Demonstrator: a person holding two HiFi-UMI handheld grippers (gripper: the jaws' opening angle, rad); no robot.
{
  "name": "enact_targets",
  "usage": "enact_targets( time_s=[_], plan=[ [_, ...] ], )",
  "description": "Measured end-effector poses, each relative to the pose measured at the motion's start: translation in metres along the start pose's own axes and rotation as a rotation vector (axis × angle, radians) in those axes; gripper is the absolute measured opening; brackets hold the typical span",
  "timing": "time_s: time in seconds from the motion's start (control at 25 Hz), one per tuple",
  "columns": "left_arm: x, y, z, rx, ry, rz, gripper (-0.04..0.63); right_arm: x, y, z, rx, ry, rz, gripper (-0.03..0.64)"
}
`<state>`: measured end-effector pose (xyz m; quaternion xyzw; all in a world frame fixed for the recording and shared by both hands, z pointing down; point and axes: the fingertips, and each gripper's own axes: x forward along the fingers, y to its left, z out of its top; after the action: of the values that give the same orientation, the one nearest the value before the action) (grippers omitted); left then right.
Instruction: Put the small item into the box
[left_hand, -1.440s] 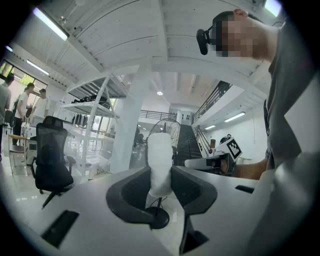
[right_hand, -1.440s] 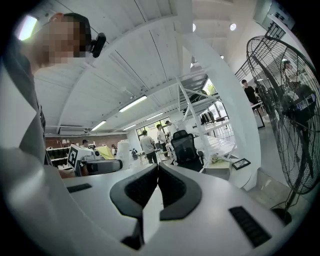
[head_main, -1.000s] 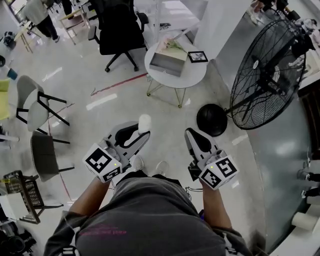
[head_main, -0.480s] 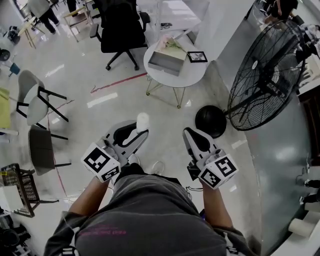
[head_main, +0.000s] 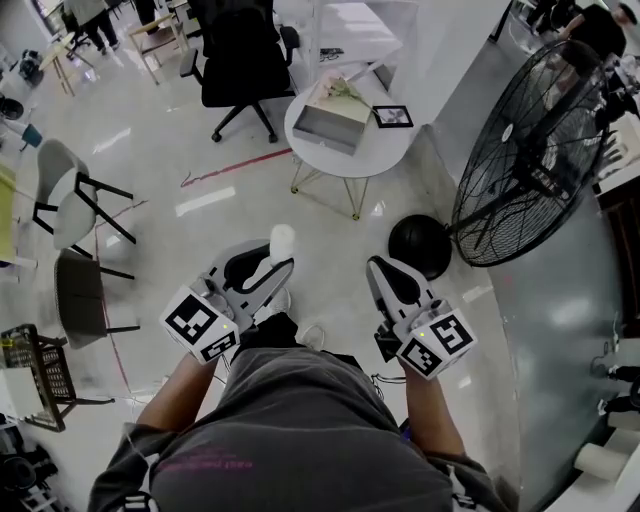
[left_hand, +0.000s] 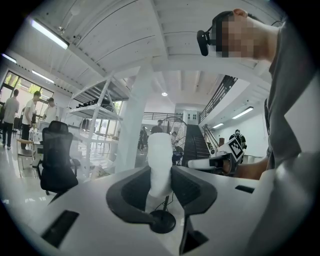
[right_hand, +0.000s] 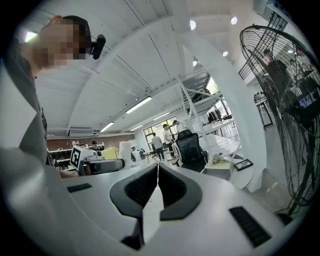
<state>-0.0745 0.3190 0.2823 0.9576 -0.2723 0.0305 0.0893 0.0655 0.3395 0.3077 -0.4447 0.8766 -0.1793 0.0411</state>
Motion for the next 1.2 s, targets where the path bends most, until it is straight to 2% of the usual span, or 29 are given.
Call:
enact_targets(
  time_s=[0.24,0.56,1.2],
  plan=[
    [0.017,0.015,0.002,0.000,-0.003,0.001,0.137,0.009,-0.019,0.004,0.002,-0.004,-0.009,0.021],
    [0.051,0.059,0.001,-0.016,0.000,-0.001,0.137,0.047,-0.056,0.007,0.011,0.011,-0.025,0.021],
    [0.134,0.222,0.003,-0.090,0.054,-0.047,0.136,0.201,-0.146,0.023,0.051,0.080,-0.085,0.021]
  ],
)
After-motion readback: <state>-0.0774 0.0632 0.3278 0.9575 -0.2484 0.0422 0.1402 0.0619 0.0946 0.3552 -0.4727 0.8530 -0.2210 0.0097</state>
